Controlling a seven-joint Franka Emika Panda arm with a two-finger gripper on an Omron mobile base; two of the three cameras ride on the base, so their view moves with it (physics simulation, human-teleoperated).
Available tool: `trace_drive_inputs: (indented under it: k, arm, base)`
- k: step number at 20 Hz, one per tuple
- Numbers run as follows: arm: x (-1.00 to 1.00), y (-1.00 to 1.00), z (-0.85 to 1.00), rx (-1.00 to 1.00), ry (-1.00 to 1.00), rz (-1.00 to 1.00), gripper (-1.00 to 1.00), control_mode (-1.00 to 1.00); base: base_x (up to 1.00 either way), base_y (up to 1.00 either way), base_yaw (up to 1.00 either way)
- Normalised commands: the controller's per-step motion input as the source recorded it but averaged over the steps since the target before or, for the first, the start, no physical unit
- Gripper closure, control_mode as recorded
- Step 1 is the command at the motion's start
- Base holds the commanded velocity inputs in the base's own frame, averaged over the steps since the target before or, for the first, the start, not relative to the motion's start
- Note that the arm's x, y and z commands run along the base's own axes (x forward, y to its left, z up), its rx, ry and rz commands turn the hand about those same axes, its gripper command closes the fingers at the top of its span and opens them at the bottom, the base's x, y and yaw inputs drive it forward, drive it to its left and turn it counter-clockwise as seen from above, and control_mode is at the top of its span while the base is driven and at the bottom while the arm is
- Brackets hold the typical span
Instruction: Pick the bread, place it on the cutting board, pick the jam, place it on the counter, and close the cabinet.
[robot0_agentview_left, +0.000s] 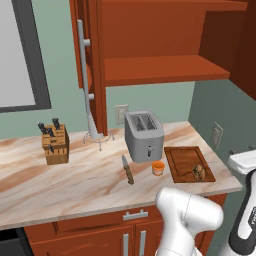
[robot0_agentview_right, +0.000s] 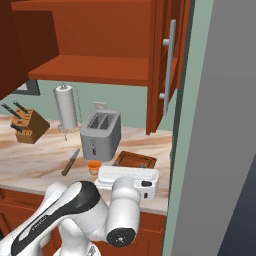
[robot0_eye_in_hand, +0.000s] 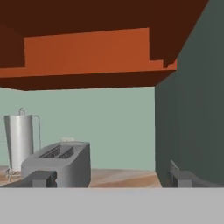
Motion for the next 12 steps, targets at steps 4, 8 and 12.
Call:
trace_drive_inputs:
  k: [4,8,12]
  arm:
    - [-0.19,0.0,0.34,0.0,-0.06,0.0,-1.0,-1.0]
    - [-0.25,0.0,0.29,0.0,-0.05,0.0,-1.0,-1.0]
    - [-0.24,0.0,0.27,0.0,-0.04,0.0,-1.0,-1.0]
  base:
    - [0.0,0.0,0.0]
    - [0.0,0.0,0.0]
    - [0.0,0.0,0.0]
